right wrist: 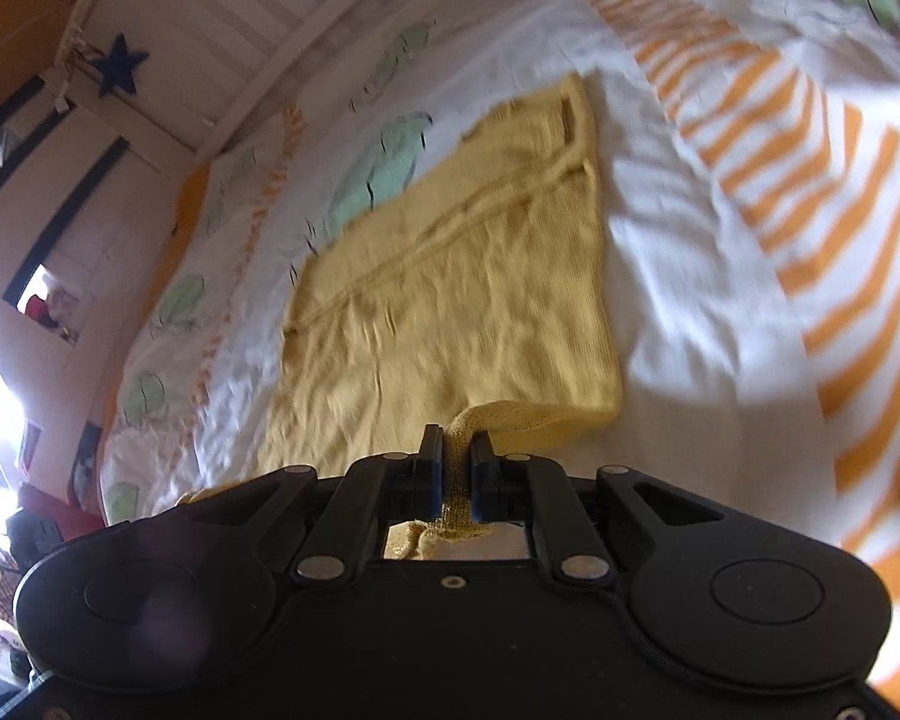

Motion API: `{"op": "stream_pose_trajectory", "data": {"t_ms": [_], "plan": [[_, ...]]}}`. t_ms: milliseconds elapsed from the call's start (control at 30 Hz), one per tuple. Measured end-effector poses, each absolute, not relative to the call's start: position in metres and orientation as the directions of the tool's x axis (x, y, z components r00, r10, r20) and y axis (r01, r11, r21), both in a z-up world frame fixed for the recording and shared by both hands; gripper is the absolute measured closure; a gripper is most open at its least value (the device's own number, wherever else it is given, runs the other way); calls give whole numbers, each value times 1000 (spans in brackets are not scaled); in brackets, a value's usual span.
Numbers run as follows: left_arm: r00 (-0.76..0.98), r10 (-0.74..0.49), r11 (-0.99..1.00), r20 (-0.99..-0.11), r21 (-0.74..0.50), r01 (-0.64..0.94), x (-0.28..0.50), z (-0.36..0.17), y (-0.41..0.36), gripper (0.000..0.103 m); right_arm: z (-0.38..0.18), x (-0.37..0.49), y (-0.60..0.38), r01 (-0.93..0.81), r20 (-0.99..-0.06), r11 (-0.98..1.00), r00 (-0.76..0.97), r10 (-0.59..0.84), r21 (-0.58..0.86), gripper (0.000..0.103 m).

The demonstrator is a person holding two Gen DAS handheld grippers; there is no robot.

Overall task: Fold small clothes
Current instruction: 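Lift the hem with the right tool and fold it toward the collar, open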

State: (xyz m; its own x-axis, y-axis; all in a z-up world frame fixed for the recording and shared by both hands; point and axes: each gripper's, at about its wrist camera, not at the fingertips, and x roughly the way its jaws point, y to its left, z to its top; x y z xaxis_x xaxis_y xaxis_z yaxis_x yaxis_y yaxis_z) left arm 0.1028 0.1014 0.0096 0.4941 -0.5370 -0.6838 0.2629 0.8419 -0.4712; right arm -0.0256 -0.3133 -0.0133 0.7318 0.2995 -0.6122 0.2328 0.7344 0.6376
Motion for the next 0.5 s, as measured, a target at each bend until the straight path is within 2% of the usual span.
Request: {"op": "stream_pose_trajectory", "data": {"t_ms": [500], "plan": [[617, -526, 838, -585, -480, 259, 212, 36, 61, 96, 10, 75, -370, 252, -514, 710, 840, 177, 657, 87]]}}
